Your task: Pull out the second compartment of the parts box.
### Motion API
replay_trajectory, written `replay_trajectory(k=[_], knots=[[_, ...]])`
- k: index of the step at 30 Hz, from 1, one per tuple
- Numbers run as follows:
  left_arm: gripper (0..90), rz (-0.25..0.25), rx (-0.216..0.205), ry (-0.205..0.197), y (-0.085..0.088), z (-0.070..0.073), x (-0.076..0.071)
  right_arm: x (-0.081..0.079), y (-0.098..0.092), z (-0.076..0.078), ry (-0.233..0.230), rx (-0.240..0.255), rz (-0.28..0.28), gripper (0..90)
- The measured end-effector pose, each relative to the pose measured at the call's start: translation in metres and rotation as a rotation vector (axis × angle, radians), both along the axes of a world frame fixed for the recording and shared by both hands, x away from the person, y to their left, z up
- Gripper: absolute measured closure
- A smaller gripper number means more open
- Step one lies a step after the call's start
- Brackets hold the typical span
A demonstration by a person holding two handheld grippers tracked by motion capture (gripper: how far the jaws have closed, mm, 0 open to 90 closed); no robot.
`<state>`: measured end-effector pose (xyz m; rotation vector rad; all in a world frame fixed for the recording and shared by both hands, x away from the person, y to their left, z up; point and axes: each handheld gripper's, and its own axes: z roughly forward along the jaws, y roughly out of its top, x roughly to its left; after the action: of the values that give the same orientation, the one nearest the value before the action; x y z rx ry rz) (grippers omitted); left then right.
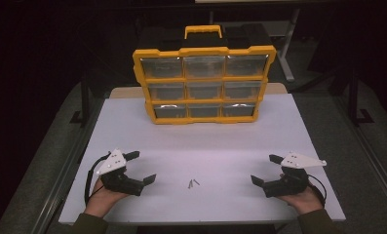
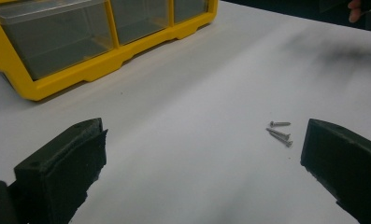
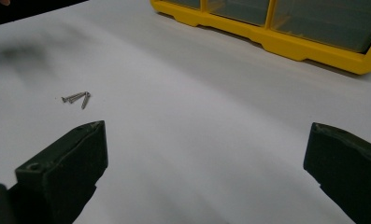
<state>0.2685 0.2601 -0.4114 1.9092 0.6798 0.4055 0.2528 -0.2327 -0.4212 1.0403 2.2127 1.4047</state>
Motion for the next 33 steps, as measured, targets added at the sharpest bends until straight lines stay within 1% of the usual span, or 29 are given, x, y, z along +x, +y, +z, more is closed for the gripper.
replay_trajectory(k=[4,5,6,10,11,16,17,22,23,24,25,29,31,33], knots=[[0.0,-0.008,0.004,-0.011,-0.005,0.002,0.004,-0.002,-0.001,0.0,-0.006,-0.006,0.003,0.0],[0.0,-0.017,0.012,-0.011,-0.008,0.002,0.007,-0.002,-0.001,0.0,-0.005,-0.001,0.004,0.0],[0.0,-0.018,0.007,-0.011,-0.01,0.002,0.008,-0.002,-0.001,0.0,-0.011,-0.001,0.004,0.0],[0.0,-0.035,0.017,-0.02,-0.014,0.003,0.011,-0.002,0.0,0.002,-0.019,0.001,-0.007,0.0],[0.0,-0.036,0.006,-0.016,-0.016,0.002,0.011,-0.003,0.0,0.002,-0.022,0.001,-0.008,0.0],[0.0,-0.047,0.009,-0.029,-0.02,0.006,0.013,-0.003,0.001,0.001,-0.016,0.001,-0.013,0.0],[0.0,-0.046,0.003,-0.029,-0.022,0.006,0.013,-0.002,0.001,0.002,-0.015,0.003,-0.013,0.0],[0.0,-0.053,0.012,-0.03,-0.027,0.005,0.018,-0.002,0.001,0.002,-0.017,0.008,-0.008,0.0],[0.0,-0.053,0.007,-0.022,-0.031,0.005,0.019,-0.002,0.001,0.002,-0.016,0.011,-0.006,0.0],[0.0,-0.058,0.008,-0.03,-0.032,0.005,0.021,-0.002,0.001,0.002,-0.018,0.011,-0.003,0.0],[0.0,-0.057,0.001,-0.027,-0.034,0.006,0.021,-0.002,0.002,0.002,-0.014,0.009,0.0,0.0],[0.0,-0.062,-0.002,-0.036,-0.038,0.008,0.022,-0.001,0.004,0.002,-0.02,0.004,0.007,0.0],[0.0,-0.065,0.002,-0.038,-0.038,0.009,0.023,-0.001,0.005,0.002,-0.02,0.004,0.009,0.0],[0.0,-0.062,-0.006,-0.039,-0.04,0.009,0.023,-0.001,0.005,0.003,-0.021,0.006,0.009,0.0]])
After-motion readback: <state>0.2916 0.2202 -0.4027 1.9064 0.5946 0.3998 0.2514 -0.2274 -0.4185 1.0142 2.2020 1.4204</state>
